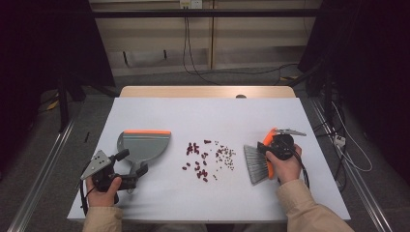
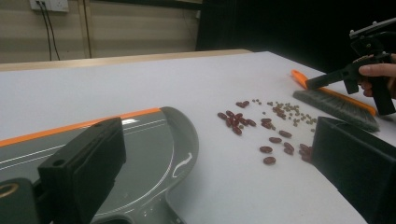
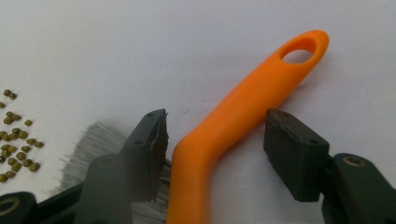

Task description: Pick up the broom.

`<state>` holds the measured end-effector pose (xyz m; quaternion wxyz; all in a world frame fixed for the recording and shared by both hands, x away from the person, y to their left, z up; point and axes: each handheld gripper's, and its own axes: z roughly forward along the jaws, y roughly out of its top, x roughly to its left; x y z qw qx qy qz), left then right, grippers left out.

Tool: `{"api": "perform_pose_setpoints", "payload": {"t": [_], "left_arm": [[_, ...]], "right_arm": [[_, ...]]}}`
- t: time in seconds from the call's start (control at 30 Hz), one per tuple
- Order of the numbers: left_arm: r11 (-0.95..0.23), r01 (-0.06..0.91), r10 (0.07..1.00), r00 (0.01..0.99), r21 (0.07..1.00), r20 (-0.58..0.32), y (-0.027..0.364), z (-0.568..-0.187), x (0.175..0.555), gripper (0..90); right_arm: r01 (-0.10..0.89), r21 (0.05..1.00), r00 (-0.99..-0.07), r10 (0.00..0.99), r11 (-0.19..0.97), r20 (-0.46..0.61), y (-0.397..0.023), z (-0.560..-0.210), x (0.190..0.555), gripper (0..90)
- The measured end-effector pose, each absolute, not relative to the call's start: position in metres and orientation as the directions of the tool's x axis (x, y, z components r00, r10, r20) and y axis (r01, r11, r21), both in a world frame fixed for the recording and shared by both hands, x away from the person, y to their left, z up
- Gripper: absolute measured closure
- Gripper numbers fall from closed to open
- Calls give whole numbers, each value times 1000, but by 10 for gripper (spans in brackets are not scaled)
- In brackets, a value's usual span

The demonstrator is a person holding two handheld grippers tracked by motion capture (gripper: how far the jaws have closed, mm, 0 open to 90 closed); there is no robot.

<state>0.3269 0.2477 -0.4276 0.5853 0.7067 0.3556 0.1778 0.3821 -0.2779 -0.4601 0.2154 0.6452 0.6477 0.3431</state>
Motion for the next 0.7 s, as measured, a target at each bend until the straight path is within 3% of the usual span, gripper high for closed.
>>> {"api": "perform_pose_setpoints", "payload": {"t": [0.07,0.13,0.17,0.37,0.7], "left_arm": [[-66,296,710,685,953,-163,248,-428,327,33],[-68,295,709,686,953,-162,248,-428,327,33],[-67,295,709,686,953,-163,247,-428,328,33],[-66,292,710,685,954,-161,247,-427,327,33],[-73,294,711,685,953,-157,246,-427,328,33]], "right_arm": [[697,712,-67,981,-86,184,-276,-459,384,500],[694,715,-76,980,-82,186,-275,-460,385,519],[702,711,-100,984,-34,146,-271,-459,387,561],[727,686,-169,973,14,159,-261,-456,391,612],[709,690,-233,972,146,33,-254,-457,387,639]]}}
